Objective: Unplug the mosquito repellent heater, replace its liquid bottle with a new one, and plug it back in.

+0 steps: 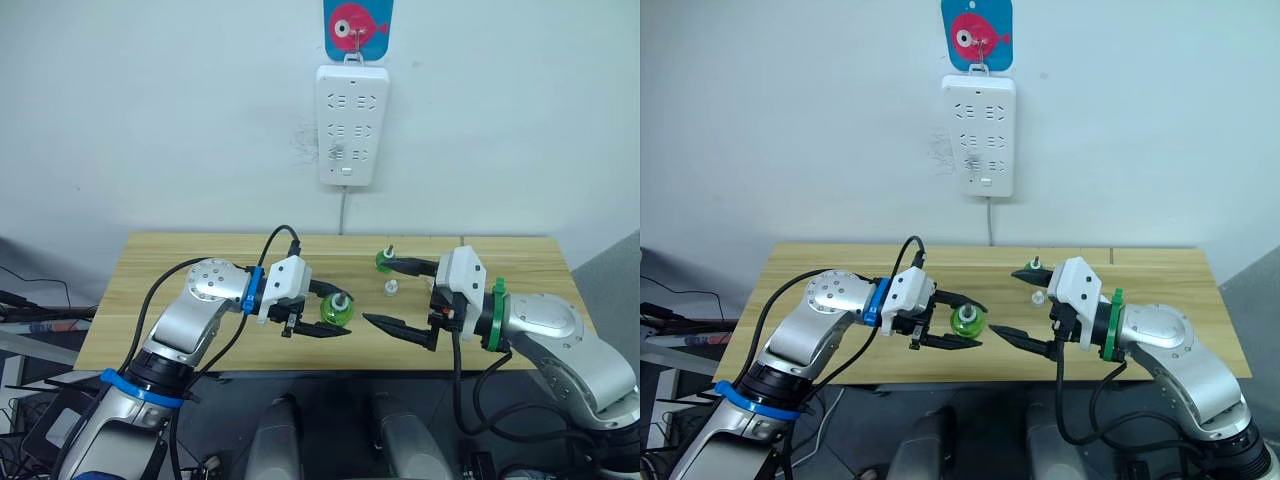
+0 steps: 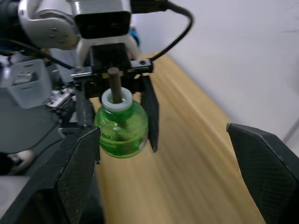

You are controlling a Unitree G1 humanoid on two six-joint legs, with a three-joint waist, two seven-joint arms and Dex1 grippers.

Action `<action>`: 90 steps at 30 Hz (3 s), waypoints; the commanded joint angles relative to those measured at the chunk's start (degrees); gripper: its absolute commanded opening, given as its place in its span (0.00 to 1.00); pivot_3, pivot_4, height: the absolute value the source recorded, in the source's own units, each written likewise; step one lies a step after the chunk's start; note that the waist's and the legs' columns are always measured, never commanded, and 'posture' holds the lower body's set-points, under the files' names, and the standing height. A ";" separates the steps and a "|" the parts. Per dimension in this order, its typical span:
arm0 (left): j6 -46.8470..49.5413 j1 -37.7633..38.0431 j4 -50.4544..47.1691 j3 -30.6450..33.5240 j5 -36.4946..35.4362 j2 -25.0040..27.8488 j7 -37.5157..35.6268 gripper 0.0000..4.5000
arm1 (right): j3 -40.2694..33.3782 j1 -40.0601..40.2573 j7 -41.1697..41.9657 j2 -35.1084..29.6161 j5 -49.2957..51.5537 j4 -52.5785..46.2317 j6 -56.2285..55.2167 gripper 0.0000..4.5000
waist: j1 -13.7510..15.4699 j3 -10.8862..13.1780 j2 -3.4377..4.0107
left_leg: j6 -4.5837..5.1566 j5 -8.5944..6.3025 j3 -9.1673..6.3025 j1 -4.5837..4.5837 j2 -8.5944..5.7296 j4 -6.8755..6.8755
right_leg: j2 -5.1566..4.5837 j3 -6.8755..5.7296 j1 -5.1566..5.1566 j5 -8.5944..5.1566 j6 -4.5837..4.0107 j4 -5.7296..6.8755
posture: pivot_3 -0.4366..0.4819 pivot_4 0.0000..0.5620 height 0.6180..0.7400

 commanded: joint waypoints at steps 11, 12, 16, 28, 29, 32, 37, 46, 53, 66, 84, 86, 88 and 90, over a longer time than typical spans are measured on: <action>-1.83 -1.69 -0.74 -1.51 -1.22 -2.86 -3.53 0.50 | -1.27 -0.54 0.20 -3.57 3.96 -7.20 4.64 1.00 | -1.07 -0.77 -0.01 | 0.00 0.00 -0.02 -0.01 -0.01 0.00 | 0.00 -0.01 0.00 0.00 0.00 0.00 | 0.31 0.33 1.00; -1.75 -1.81 -0.71 -1.56 -1.36 -3.13 -3.70 0.50 | -1.24 -1.00 -0.04 -3.38 4.27 -7.13 5.13 1.00 | -1.16 -0.78 -0.02 | 0.00 0.00 -0.01 -0.01 0.00 0.00 | 0.00 0.00 0.00 0.00 0.00 0.00 | 0.30 0.35 1.00; -1.93 -1.65 -0.73 -1.95 -1.34 -3.79 -4.06 0.50 | -0.12 -3.07 -1.29 -2.02 4.84 -6.53 6.53 1.00 | -1.31 -0.78 -0.01 | 0.01 0.00 -0.01 0.02 0.02 0.01 | 0.06 0.02 0.00 0.00 0.00 0.03 | 0.29 0.35 1.00; 2.81 -2.90 -1.52 -0.87 -2.62 -5.90 -1.68 0.50 | 3.47 -5.99 -0.99 -0.22 3.47 -5.07 5.94 1.00 | -1.31 -0.79 -0.01 | 0.01 0.00 -0.04 0.01 0.02 0.01 | 0.07 0.01 0.01 0.00 0.00 0.04 | 0.30 0.36 1.00; 2.83 -2.97 -1.54 -0.84 -2.60 -5.97 -1.49 0.50 | 3.47 -5.91 -1.03 -0.17 3.55 -5.05 6.00 1.00 | -1.31 -0.79 -0.01 | 0.01 0.00 -0.04 0.01 0.03 0.01 | 0.07 0.01 0.01 0.00 0.00 0.05 | 0.30 0.36 1.00; 2.56 -3.18 -1.29 -0.72 -2.69 -6.30 -0.84 0.50 | 3.78 -5.54 -0.89 -0.30 3.05 -4.60 5.70 0.92 | -1.31 -0.79 -0.01 | 0.01 0.00 -0.04 0.01 0.03 0.02 | 0.07 0.01 0.01 0.00 0.00 0.04 | 0.30 0.36 1.00; 1.76 -3.46 -0.72 -0.07 -3.13 -7.17 0.44 0.50 | 4.21 -4.93 -0.69 -0.63 2.74 -3.85 5.59 0.58 | -1.30 -0.79 -0.01 | 0.01 0.00 -0.04 0.01 0.03 0.02 | 0.07 0.01 0.01 0.00 0.00 0.05 | 0.30 0.36 1.00; 0.28 -3.76 -0.88 1.03 -3.60 -8.90 2.61 0.50 | 4.57 -5.24 0.04 -0.48 2.83 -3.01 5.25 0.18 | -1.28 -0.80 0.00 | 0.01 0.00 -0.05 0.01 0.02 0.03 | 0.07 0.00 0.02 0.00 0.00 0.06 | 0.31 0.36 1.00; 0.38 -3.98 1.16 2.09 -2.87 -9.15 4.25 0.72 | 2.77 -5.79 0.55 -0.34 3.85 -2.25 4.82 0.18 | -1.24 -0.80 -0.01 | 0.01 0.00 -0.07 0.01 0.02 0.04 | 0.07 -0.01 0.03 0.00 0.00 0.07 | 0.31 0.36 1.00; 38.03 -2.95 -3.68 10.06 -22.09 -12.56 18.05 1.00 | -20.86 -6.47 -20.83 7.88 37.44 3.69 19.76 0.18 | -1.25 -0.83 -0.01 | 0.01 0.00 -0.11 0.00 0.04 0.06 | 0.07 -0.04 0.06 0.00 -0.01 0.10 | 0.29 0.35 1.00; 62.69 -8.07 -0.44 30.02 -53.40 -31.61 54.16 1.00 | -22.99 -4.11 -53.18 9.70 77.76 10.19 10.44 0.18 | -1.69 -0.91 0.09 | 0.02 0.00 -0.11 0.00 -0.01 0.09 | 0.07 0.00 0.08 0.01 0.00 0.14 | 0.31 0.36 1.00; 62.40 -8.00 -1.00 29.95 -54.40 -33.05 56.10 1.00 | -22.70 -4.32 -54.24 9.58 78.45 10.26 9.55 0.18 | -1.66 -0.91 0.09 | 0.01 0.00 -0.09 -0.01 -0.02 0.09 | 0.07 0.02 0.07 0.01 0.00 0.14 | 0.32 0.35 1.00; 62.04 -7.91 -0.99 30.18 -56.10 -34.61 58.38 1.00 | -22.31 -4.59 -55.18 9.59 79.12 10.11 8.84 0.18 | -1.56 -0.92 0.10 | 0.01 0.00 -0.08 -0.01 -0.02 0.09 | 0.07 0.03 0.07 0.01 0.00 0.13 | 0.32 0.35 1.00; 61.60 -7.91 -0.85 30.28 -58.19 -35.92 60.09 1.00 | -21.95 -4.65 -56.50 9.89 80.52 9.91 7.81 0.18 | -1.39 -0.92 0.10 | 0.01 0.00 -0.07 0.00 -0.02 0.08 | 0.08 0.04 0.07 0.01 0.00 0.13 | 0.32 0.35 1.00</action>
